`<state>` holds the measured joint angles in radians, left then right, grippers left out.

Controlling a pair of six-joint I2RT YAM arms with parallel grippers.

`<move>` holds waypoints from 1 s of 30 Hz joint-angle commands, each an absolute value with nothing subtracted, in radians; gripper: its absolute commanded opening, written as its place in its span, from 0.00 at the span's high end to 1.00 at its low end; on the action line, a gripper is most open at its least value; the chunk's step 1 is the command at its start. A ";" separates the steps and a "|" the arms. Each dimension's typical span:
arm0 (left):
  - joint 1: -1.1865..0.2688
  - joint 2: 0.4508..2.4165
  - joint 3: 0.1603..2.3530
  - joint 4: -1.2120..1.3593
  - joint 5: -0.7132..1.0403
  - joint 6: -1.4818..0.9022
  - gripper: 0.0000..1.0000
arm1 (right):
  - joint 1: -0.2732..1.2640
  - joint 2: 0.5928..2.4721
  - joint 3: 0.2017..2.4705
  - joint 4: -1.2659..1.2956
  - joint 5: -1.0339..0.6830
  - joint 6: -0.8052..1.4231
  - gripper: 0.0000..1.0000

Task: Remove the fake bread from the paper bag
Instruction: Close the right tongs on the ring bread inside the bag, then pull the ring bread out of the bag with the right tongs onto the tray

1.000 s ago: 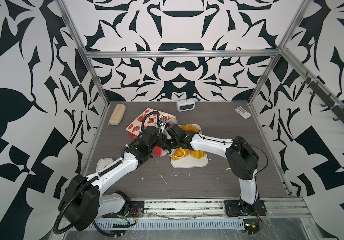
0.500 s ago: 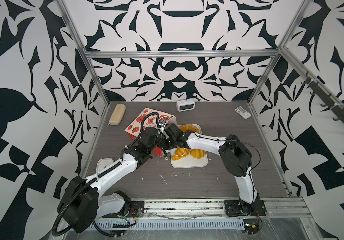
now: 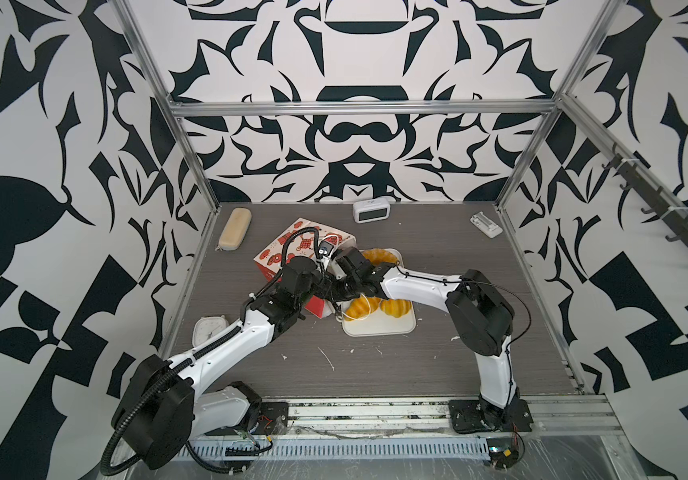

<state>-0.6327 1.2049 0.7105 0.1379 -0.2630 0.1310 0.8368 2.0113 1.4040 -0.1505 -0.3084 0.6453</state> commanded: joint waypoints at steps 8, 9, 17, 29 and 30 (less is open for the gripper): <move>-0.635 1.188 0.694 0.126 -0.262 0.135 1.00 | 0.831 1.861 1.307 -0.063 -0.334 0.627 1.00; -0.635 1.187 0.695 0.126 -0.265 0.137 1.00 | 0.830 1.852 1.294 -0.062 -0.332 0.630 1.00; -0.635 1.187 0.697 0.121 -0.275 0.143 1.00 | 0.830 1.775 1.199 -0.049 -0.312 0.645 1.00; -0.635 1.184 0.721 0.080 -0.273 0.177 1.00 | 0.830 1.714 1.174 -0.074 -0.274 0.623 1.00; -0.636 1.187 0.722 0.078 -0.276 0.175 1.00 | 0.831 1.695 1.162 -0.078 -0.267 0.624 1.00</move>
